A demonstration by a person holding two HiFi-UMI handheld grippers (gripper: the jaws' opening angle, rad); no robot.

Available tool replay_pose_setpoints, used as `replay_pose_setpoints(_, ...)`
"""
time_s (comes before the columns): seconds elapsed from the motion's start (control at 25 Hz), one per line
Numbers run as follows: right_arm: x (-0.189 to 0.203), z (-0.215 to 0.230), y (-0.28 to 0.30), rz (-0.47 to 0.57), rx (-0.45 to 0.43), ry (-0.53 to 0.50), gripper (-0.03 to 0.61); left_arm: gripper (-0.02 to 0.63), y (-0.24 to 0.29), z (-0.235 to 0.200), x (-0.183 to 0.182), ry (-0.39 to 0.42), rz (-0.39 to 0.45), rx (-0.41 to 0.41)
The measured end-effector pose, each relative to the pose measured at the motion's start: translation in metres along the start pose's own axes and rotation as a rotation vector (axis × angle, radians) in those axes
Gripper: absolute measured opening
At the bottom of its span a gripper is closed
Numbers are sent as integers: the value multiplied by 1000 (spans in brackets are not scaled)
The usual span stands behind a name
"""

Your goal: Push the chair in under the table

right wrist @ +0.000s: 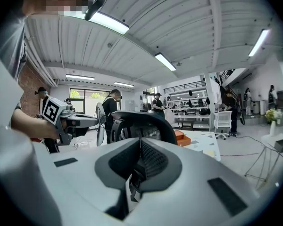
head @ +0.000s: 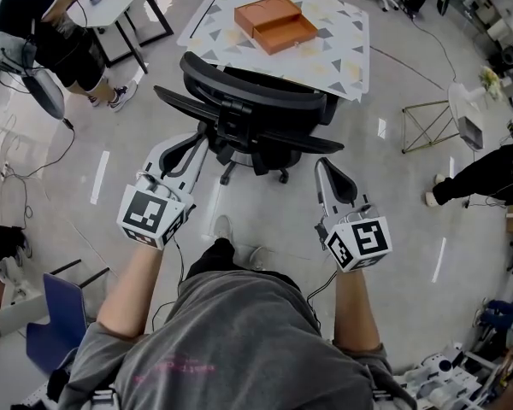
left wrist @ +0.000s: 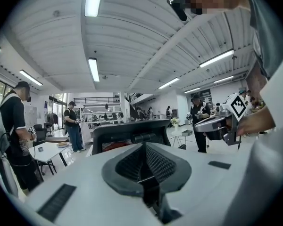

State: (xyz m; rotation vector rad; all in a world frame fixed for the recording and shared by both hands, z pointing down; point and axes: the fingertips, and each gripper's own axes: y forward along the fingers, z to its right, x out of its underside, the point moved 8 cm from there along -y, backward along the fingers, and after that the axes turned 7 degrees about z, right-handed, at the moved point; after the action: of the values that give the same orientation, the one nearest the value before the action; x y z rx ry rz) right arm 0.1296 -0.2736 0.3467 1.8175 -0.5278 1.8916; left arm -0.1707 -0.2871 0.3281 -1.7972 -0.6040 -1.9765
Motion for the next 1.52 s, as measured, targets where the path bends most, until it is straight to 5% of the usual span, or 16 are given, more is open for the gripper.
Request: replay_pose_setpoints(1.52, 5, 1, -6, -21, -50, 22, 5, 2, 2, 29, -1, -15, 1, 29)
